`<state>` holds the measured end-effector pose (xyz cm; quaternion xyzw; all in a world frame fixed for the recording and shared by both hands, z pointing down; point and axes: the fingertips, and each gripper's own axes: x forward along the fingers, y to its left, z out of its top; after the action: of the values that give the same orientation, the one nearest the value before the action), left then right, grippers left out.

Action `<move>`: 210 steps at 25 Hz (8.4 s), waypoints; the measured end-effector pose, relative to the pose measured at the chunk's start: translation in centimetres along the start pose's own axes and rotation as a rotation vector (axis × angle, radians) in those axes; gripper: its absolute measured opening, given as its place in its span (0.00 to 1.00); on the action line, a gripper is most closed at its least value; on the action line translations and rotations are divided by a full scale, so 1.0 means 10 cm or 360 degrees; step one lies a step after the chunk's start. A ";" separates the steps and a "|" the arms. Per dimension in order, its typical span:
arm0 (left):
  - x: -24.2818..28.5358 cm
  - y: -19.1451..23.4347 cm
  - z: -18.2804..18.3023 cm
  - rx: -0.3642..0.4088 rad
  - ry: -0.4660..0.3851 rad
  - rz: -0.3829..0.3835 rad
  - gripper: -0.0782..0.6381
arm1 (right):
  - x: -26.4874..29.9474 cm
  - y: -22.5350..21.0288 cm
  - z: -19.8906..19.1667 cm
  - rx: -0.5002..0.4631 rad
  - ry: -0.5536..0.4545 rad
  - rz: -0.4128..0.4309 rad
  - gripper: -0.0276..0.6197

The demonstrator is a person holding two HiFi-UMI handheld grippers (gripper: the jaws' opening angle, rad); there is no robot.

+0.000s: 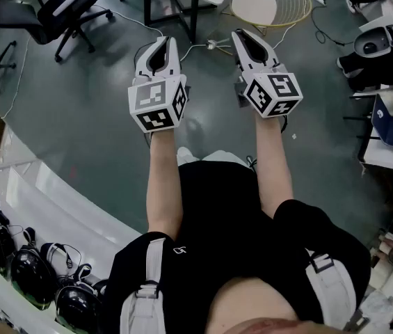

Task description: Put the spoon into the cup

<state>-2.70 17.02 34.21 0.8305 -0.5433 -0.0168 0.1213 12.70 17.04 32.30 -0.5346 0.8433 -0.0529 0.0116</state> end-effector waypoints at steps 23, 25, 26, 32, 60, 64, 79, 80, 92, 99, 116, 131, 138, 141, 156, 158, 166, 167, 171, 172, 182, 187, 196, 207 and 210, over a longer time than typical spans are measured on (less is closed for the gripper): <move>-0.03 0.50 0.12 -0.0055 -0.0042 0.0061 0.13 | 0.41 0.24 0.08 0.0063 -0.0030 0.0076 0.11; -0.05 0.57 0.16 -0.0059 -0.0059 0.0069 0.13 | 0.46 0.27 0.10 0.0076 -0.0036 0.0084 0.11; -0.06 0.59 0.18 -0.0060 -0.0067 0.0072 0.13 | 0.48 0.30 0.11 0.0078 -0.0039 0.0088 0.11; -0.07 0.65 0.19 -0.0067 -0.0069 0.0024 0.13 | 0.53 0.38 0.15 0.0035 -0.0038 0.0102 0.11; 0.10 1.03 0.65 -0.0069 -0.0247 0.0012 0.13 | 0.90 0.24 0.36 0.0053 -0.0133 0.0076 0.12; 0.32 1.00 0.59 -0.0062 -0.0232 -0.0011 0.13 | 1.03 0.07 0.30 0.0076 -0.0138 0.0069 0.12; 2.36 1.47 0.44 -0.0054 -0.0102 0.0050 0.13 | 2.67 -1.27 -0.23 0.0171 0.0108 0.0013 0.12; 2.55 1.53 0.42 -0.0066 -0.0085 0.0062 0.13 | 2.87 -1.39 -0.26 0.0176 0.0135 0.0018 0.11; 4.33 1.87 0.36 -0.0040 0.0131 0.0138 0.13 | 4.58 -2.24 -0.23 0.0275 0.0173 0.0150 0.11; 4.85 1.82 0.25 0.0072 0.0299 0.0097 0.13 | 4.78 -2.64 -0.41 0.0219 0.0201 0.0021 0.11; 5.36 1.76 0.24 0.0152 0.0365 -0.0013 0.13 | 5.05 -2.84 -0.46 0.0233 0.0191 0.0028 0.11; 5.51 2.17 0.08 0.0083 0.0476 -0.0053 0.13 | 5.95 -3.01 -0.30 0.0145 0.0107 -0.0011 0.12; 5.53 2.38 -0.05 0.0019 0.0505 -0.0019 0.13 | 6.41 -3.11 -0.69 0.0047 0.0296 0.0021 0.12; 5.54 2.44 -0.05 0.0007 0.0507 -0.0019 0.13 | 6.55 -3.16 -0.88 0.0024 0.0369 0.0003 0.12; 5.45 2.76 -0.15 -0.0034 0.0549 0.0045 0.13 | 6.75 -3.18 -1.62 0.0044 0.0597 -0.0063 0.12; 5.44 2.76 -0.17 0.0003 0.0568 0.0049 0.13 | 6.73 -3.19 -1.69 0.0048 0.0630 -0.0072 0.12; 5.40 2.62 -0.23 0.0051 0.0600 0.0011 0.13 | 6.69 -3.29 -1.76 0.0012 0.0681 -0.0084 0.25; 5.39 2.60 -0.23 0.0051 0.0601 0.0010 0.13 | 6.68 -3.31 -1.78 0.0011 0.0695 -0.0088 0.27; 5.33 2.55 -0.21 0.0031 0.0584 0.0017 0.13 | 6.61 -3.32 -1.88 0.0072 0.0785 -0.0056 0.43; 5.32 2.54 -0.20 0.0007 0.0572 0.0018 0.13 | 6.60 -3.30 -1.88 0.0090 0.0799 -0.0036 0.45; 5.24 2.35 -0.11 -0.0084 0.0462 0.0039 0.13 | 6.19 -3.10 -1.11 0.0046 0.0523 -0.0002 0.46; 5.28 2.12 0.11 -0.0102 0.0330 0.0021 0.13 | 5.85 -2.85 -0.40 -0.0029 0.0244 -0.0001 0.29; 5.37 1.69 0.79 -0.0053 0.0043 -0.0044 0.13 | 5.16 -2.92 0.34 0.0000 0.0001 -0.0052 0.05; 5.50 1.43 0.87 0.0025 0.0034 -0.0101 0.13 | 5.00 -3.02 0.07 -0.0141 0.0141 -0.0040 0.05; 5.53 1.40 0.88 0.0038 0.0041 -0.0101 0.13 | 5.00 -3.06 0.07 -0.0130 0.0143 -0.0030 0.05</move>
<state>5.88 -40.03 34.54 0.8490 -0.5151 -0.0034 0.1178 18.86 -41.09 36.51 -0.5396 0.8394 -0.0425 -0.0485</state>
